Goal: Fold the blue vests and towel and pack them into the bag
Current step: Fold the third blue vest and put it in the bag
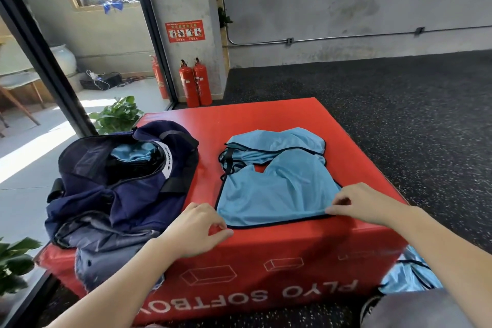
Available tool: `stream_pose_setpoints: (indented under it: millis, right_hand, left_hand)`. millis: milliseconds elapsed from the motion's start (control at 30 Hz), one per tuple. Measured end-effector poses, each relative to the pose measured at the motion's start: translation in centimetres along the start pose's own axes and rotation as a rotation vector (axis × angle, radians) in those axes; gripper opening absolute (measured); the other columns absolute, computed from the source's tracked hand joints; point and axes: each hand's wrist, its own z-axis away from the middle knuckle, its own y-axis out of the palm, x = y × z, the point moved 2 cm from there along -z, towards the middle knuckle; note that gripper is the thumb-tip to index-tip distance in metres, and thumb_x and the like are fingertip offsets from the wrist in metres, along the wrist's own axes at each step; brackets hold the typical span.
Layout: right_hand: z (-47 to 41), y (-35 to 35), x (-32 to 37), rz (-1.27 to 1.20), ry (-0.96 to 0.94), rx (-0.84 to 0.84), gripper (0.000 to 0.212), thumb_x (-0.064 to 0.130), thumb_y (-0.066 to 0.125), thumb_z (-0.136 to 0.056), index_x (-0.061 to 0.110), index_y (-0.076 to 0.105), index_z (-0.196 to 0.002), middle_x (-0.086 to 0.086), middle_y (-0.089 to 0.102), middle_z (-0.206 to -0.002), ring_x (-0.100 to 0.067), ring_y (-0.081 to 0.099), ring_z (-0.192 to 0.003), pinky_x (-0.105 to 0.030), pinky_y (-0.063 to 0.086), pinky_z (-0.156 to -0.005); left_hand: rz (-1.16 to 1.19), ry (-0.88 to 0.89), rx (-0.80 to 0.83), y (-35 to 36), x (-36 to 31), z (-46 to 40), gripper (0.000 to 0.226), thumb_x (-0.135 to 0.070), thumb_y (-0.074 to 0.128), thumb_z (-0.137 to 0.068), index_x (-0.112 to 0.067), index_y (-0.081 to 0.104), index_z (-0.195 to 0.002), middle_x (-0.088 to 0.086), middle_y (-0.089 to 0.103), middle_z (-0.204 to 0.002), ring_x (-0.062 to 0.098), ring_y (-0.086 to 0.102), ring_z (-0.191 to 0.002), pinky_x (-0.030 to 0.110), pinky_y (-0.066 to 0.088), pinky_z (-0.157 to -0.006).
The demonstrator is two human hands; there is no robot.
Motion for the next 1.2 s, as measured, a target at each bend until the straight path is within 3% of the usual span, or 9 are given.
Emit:
stream_pose_setpoints:
  millis: [167,400,600,733,833,1067,1133,1200]
  right_hand:
    - [-2.7,0.1,1.2,-0.097,-0.028,-0.120,0.045,0.074,0.058,-0.079,0.032,0.068,-0.069,0.009,0.064,-0.067,-0.007,0.058,-0.068,-0.033,0.048,-0.070]
    - [-9.1,-0.4,4.0,-0.176,-0.072,-0.255,0.028,0.053,0.063,-0.093,0.029,0.073,-0.081,0.015,0.071,-0.080,-0.002,0.064,-0.079,-0.034,0.052,-0.078]
    - [-16.1,-1.4,5.1,-0.093,-0.094,-0.464,0.015,0.032,0.064,-0.096,0.022,0.075,-0.101,0.007,0.070,-0.100,-0.017,0.060,-0.102,-0.039,0.048,-0.088]
    - [-20.0,-1.2,4.2,0.017,0.005,-0.404,0.028,0.030,0.068,-0.092,0.025,0.070,-0.119,0.002,0.067,-0.118,-0.023,0.055,-0.118,-0.042,0.043,-0.095]
    - [-21.4,-0.5,2.8,0.052,0.089,-0.305,0.029,0.033,0.072,-0.089,0.029,0.070,-0.118,0.004,0.065,-0.122,-0.024,0.052,-0.123,-0.042,0.039,-0.097]
    - [-22.4,-0.8,0.5,-0.103,0.052,-0.346,0.011,0.036,0.065,-0.094,0.030,0.075,-0.098,0.008,0.068,-0.097,-0.018,0.061,-0.100,-0.046,0.046,-0.092]
    - [-22.0,-1.2,0.8,-0.165,0.012,-0.355,0.012,0.034,0.065,-0.095,0.027,0.074,-0.097,0.010,0.069,-0.094,-0.015,0.061,-0.095,-0.041,0.048,-0.089]
    - [-21.2,-1.8,1.8,-0.245,-0.034,-0.343,0.011,0.031,0.065,-0.096,0.023,0.072,-0.095,0.009,0.069,-0.091,-0.011,0.061,-0.088,-0.034,0.048,-0.082]
  left_hand:
    - [0.134,-0.126,-0.066,-0.4,0.4,-2.9,0.040,-0.065,0.055,-0.089,-0.033,0.075,-0.101,-0.021,0.070,-0.095,-0.001,0.059,-0.094,0.025,0.047,-0.086]
    - [0.281,-0.261,-0.211,-0.6,1.3,-10.3,0.026,-0.043,0.067,-0.091,-0.031,0.073,-0.113,-0.018,0.070,-0.106,0.000,0.060,-0.100,0.026,0.049,-0.092]
    - [0.299,-0.265,-0.350,0.5,2.1,-17.7,0.024,-0.025,0.066,-0.092,-0.024,0.072,-0.115,-0.012,0.070,-0.113,0.009,0.058,-0.109,0.031,0.047,-0.096]
    - [0.355,-0.288,-0.335,2.0,1.9,-21.4,0.025,-0.020,0.066,-0.091,-0.022,0.072,-0.115,-0.007,0.070,-0.116,0.012,0.059,-0.114,0.029,0.045,-0.101]
    - [0.379,-0.297,-0.289,3.3,2.1,-23.2,0.025,-0.021,0.067,-0.091,-0.021,0.072,-0.116,-0.006,0.070,-0.119,0.011,0.059,-0.116,0.027,0.044,-0.101]
    - [0.433,-0.344,-0.273,4.8,2.3,-25.6,0.027,-0.028,0.071,-0.091,-0.026,0.069,-0.118,-0.009,0.066,-0.124,0.012,0.054,-0.123,0.034,0.043,-0.105]
    - [0.358,-0.324,-0.262,4.7,1.9,-25.9,0.032,-0.036,0.072,-0.089,-0.031,0.066,-0.121,-0.011,0.063,-0.126,0.013,0.049,-0.126,0.038,0.037,-0.107]
    - [0.270,-0.307,-0.247,4.5,1.4,-26.0,0.036,-0.042,0.072,-0.088,-0.036,0.064,-0.123,-0.014,0.060,-0.127,0.013,0.043,-0.127,0.033,0.027,-0.102]
